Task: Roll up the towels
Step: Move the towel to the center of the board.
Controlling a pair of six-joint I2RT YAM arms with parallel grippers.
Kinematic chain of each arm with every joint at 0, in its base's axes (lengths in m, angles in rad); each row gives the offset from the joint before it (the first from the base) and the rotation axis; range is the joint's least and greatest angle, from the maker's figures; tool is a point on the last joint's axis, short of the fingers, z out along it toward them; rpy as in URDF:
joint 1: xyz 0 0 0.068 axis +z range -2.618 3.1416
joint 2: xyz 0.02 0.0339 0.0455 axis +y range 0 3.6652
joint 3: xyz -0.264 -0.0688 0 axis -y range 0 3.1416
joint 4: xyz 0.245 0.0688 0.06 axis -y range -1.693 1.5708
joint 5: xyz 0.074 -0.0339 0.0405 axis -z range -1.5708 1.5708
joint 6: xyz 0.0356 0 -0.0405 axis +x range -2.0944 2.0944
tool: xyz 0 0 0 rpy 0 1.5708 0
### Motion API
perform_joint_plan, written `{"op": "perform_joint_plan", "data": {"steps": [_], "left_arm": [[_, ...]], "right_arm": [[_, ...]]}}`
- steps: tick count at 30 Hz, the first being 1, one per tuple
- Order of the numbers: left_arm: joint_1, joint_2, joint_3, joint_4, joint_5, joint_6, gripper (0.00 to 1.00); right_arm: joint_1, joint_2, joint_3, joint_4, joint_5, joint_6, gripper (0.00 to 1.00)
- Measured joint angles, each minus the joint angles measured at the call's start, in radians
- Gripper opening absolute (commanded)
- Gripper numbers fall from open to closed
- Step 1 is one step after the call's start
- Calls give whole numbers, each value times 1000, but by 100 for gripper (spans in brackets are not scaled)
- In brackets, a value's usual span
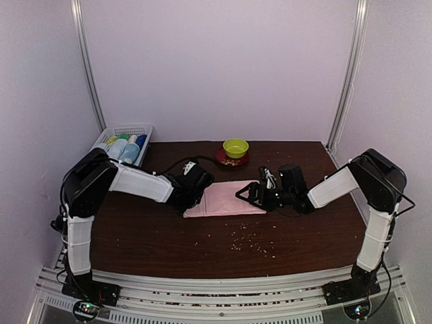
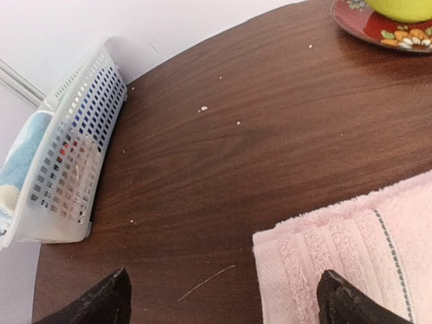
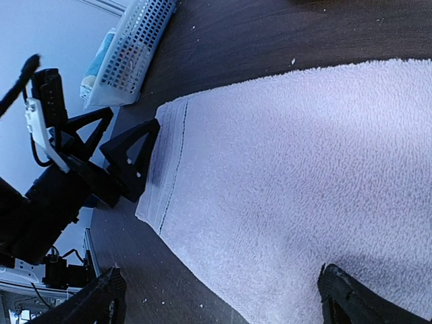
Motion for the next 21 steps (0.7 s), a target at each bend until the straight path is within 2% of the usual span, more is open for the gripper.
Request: {"op": "perform_joint_plan", "data": {"steps": [5, 15, 21], "left_arm": [[8, 88, 23, 3, -29, -8, 98], [6, 109, 42, 3, -63, -13, 98], [6, 111, 50, 0, -69, -7, 98]], "right_arm": [[0, -4, -14, 19, -4, 16, 100], [1, -29, -64, 21, 31, 8, 100], [3, -101, -19, -122, 62, -51, 100]]}}
